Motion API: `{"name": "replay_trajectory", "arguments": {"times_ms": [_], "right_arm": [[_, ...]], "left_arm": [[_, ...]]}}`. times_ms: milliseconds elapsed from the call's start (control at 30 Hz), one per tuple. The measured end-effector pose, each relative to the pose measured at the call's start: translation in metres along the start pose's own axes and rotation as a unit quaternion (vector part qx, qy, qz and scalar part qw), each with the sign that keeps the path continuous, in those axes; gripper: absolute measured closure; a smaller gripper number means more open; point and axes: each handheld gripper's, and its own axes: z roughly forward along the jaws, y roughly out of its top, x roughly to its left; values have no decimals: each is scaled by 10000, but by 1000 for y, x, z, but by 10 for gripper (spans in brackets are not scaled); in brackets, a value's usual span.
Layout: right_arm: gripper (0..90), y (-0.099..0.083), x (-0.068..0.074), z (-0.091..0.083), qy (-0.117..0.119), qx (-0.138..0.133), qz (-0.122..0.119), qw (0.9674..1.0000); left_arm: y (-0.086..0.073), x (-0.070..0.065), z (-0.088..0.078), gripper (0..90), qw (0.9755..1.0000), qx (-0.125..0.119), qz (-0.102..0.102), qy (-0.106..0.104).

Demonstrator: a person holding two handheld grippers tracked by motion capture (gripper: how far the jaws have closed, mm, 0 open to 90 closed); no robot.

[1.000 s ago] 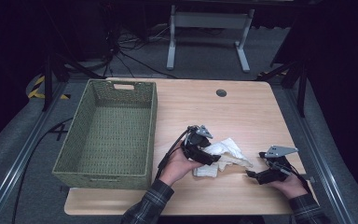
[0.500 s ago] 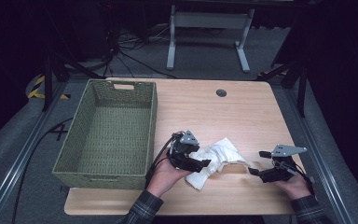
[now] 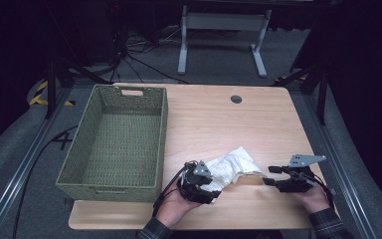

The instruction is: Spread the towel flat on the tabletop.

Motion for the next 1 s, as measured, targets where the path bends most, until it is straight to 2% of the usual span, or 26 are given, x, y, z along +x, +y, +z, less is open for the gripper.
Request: {"name": "replay_trajectory", "arguments": {"times_ms": [167,267,300,333,400,433,533,600,700,767,800,833,900,1000], "right_arm": [[573,3,-1,6,102,118,7,9999],[614,3,-1,8,106,164,35,9998],[651,3,-1,9,118,204,61,9997],[651,3,-1,9,118,204,61,9997],[689,2,-2,9,127,217,89,9996],[709,3,-2,8,138,232,113,9996],[751,3,-3,8,155,205,116,9996],[788,3,-3,8,170,227,127,9995],[838,3,-3,7,168,203,96,9996],[860,3,-3,7,176,222,123,9995],[863,3,-3,7,168,232,130,9995],[863,3,-3,7,168,232,130,9995],[868,4,-3,6,177,245,144,9994],[868,4,-4,2,163,194,136,9996]], "left_arm": [[-5,-5,8,473,9998,174,85,-8],[-7,-8,15,472,9995,304,32,32],[-7,-7,17,472,9994,317,150,47],[-6,-7,19,472,9991,375,196,55],[-7,-7,22,473,9989,444,131,89],[-7,-7,22,474,9982,552,179,132],[-8,-7,23,504,9980,509,275,237],[-8,-7,22,564,9974,574,281,344],[-9,-6,23,680,9969,516,268,525],[-8,-3,22,757,9966,529,277,568],[-8,-2,22,824,9971,517,198,515],[-8,-2,22,853,9971,517,198,515],[-7,0,20,865,9973,549,135,460],[-5,2,15,873,9985,421,34,337]]}}
